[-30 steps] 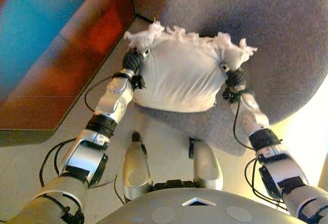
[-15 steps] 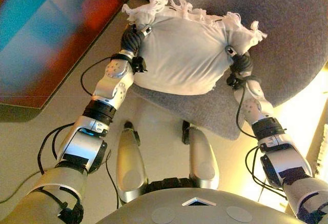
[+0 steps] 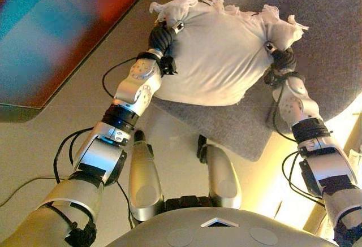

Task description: Pick up the cushion and take it to the sofa

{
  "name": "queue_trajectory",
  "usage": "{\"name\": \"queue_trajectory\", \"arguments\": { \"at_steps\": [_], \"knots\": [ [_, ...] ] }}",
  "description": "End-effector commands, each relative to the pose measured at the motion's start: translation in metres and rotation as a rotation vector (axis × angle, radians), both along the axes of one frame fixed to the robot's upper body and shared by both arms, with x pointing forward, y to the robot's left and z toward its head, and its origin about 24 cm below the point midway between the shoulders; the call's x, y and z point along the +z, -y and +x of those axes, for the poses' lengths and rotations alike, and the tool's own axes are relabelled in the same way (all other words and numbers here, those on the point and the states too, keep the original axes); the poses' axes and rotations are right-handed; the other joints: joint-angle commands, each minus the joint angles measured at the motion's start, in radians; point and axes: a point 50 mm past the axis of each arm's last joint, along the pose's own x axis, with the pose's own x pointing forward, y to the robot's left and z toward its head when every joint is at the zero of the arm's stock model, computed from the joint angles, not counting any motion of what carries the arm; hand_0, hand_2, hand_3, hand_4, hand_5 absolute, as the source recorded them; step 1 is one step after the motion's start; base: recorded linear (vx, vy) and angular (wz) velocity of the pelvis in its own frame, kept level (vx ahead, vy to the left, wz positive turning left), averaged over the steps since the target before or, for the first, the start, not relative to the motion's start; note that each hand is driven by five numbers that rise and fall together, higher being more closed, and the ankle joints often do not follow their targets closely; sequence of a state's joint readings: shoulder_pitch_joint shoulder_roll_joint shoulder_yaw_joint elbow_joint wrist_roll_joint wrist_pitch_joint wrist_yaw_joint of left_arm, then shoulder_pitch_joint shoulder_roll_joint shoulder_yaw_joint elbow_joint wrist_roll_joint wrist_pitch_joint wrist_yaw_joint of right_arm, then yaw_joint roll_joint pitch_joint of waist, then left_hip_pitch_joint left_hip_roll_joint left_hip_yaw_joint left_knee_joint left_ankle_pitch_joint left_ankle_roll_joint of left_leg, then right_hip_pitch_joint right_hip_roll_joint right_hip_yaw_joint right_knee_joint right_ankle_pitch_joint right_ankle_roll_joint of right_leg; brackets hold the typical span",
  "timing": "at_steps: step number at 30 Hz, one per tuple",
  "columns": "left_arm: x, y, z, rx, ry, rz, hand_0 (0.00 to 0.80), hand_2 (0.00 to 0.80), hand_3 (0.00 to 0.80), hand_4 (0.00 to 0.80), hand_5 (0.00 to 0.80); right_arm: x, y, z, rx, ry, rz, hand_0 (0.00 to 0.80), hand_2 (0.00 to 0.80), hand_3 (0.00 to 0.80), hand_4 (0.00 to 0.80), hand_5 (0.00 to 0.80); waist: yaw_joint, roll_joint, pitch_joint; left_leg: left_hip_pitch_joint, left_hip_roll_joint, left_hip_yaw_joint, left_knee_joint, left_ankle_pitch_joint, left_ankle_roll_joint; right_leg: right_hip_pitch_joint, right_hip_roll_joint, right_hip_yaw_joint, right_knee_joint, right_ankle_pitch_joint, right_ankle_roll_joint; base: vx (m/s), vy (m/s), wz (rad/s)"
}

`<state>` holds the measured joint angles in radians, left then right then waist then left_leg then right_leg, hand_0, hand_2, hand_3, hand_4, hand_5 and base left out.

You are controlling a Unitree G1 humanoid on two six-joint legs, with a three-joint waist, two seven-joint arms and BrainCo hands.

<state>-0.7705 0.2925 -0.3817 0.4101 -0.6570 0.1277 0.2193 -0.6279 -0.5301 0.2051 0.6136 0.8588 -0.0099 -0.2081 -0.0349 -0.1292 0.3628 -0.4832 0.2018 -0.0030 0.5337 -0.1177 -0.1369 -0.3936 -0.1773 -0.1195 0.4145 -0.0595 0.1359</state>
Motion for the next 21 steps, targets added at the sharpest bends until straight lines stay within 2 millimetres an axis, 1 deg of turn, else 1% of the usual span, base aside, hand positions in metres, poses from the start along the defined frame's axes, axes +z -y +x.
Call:
{"name": "queue_trajectory", "arguments": {
  "at_steps": [1, 5, 7, 9, 11, 15, 18, 21],
  "knots": [
    [0.022, 0.059, -0.02, -0.23, 0.074, -0.049, 0.8, 0.8, 0.8, 0.8, 0.8, 0.089, 0.016, 0.015, -0.03, 0.294, 0.066, 0.8, 0.8, 0.8, 0.8, 0.8, 0.018, -0.023, -0.045, -0.026, 0.05, -0.039, -0.034, 0.042, -0.054, 0.048, -0.025, 0.016, -0.033, 0.004, 0.031, -0.009, -0.05, -0.01],
    [0.02, 0.062, -0.019, -0.22, 0.056, -0.032, 0.8, 0.8, 0.8, 0.8, 0.8, 0.09, 0.016, 0.019, -0.023, 0.263, 0.078, 0.8, 0.8, 0.8, 0.8, 0.8, 0.024, -0.026, -0.03, -0.062, 0.05, -0.049, -0.003, 0.038, -0.058, 0.029, -0.032, 0.009, -0.022, 0.009, 0.03, -0.041, -0.03, -0.02],
    [0.017, 0.061, -0.016, -0.2, 0.047, -0.029, 0.8, 0.8, 0.8, 0.8, 0.8, 0.091, 0.009, 0.023, -0.006, 0.251, 0.08, 0.8, 0.8, 0.8, 0.8, 0.8, 0.026, -0.025, -0.017, -0.095, 0.048, -0.049, 0.043, 0.023, -0.059, -0.005, -0.04, 0.008, 0.012, 0.009, 0.028, -0.08, 0.01, -0.02],
    [0.015, 0.058, -0.014, -0.179, 0.04, -0.043, 0.8, 0.8, 0.8, 0.8, 0.8, 0.092, 0.005, 0.026, 0.007, 0.243, 0.075, 0.8, 0.8, 0.8, 0.8, 0.8, 0.027, -0.02, -0.006, -0.122, 0.046, -0.049, 0.082, 0.01, -0.057, -0.038, -0.048, 0.011, 0.05, 0.005, 0.024, -0.076, 0.047, -0.01],
    [0.015, 0.056, -0.011, -0.161, 0.036, -0.059, 0.8, 0.8, 0.8, 0.8, 0.8, 0.09, 0.001, 0.028, 0.016, 0.231, 0.071, 0.8, 0.8, 0.8, 0.8, 0.8, 0.029, -0.011, 0.005, -0.148, 0.048, -0.046, 0.136, -0.019, -0.056, -0.076, -0.057, 0.015, 0.11, -0.012, 0.022, -0.067, 0.083, 0.01],
    [0.02, 0.053, -0.008, -0.147, 0.056, -0.066, 0.8, 0.8, 0.8, 0.8, 0.8, 0.09, -0.004, 0.033, 0.027, 0.22, 0.072, 0.8, 0.8, 0.8, 0.8, 0.8, 0.031, 0.004, 0.017, -0.189, 0.042, -0.044, 0.218, -0.059, -0.052, -0.14, -0.075, 0.023, 0.203, -0.036, 0.018, -0.047, 0.078, 0.0],
    [0.022, 0.051, -0.005, -0.125, 0.055, -0.085, 0.8, 0.8, 0.8, 0.8, 0.8, 0.091, -0.006, 0.036, 0.039, 0.205, 0.05, 0.8, 0.8, 0.8, 0.8, 0.8, 0.031, 0.015, 0.019, -0.199, 0.036, -0.041, 0.242, -0.073, -0.05, -0.168, -0.087, 0.028, 0.244, -0.048, 0.019, -0.008, 0.079, -0.08],
    [0.025, 0.047, -0.002, -0.089, 0.057, -0.105, 0.8, 0.8, 0.8, 0.8, 0.8, 0.097, -0.006, 0.038, 0.044, 0.207, 0.045, 0.8, 0.8, 0.8, 0.8, 0.8, 0.029, 0.023, 0.022, -0.202, 0.031, -0.037, 0.248, -0.077, -0.052, -0.189, -0.097, 0.037, 0.266, -0.053, 0.026, -0.006, 0.08, -0.02]
  ]
}}
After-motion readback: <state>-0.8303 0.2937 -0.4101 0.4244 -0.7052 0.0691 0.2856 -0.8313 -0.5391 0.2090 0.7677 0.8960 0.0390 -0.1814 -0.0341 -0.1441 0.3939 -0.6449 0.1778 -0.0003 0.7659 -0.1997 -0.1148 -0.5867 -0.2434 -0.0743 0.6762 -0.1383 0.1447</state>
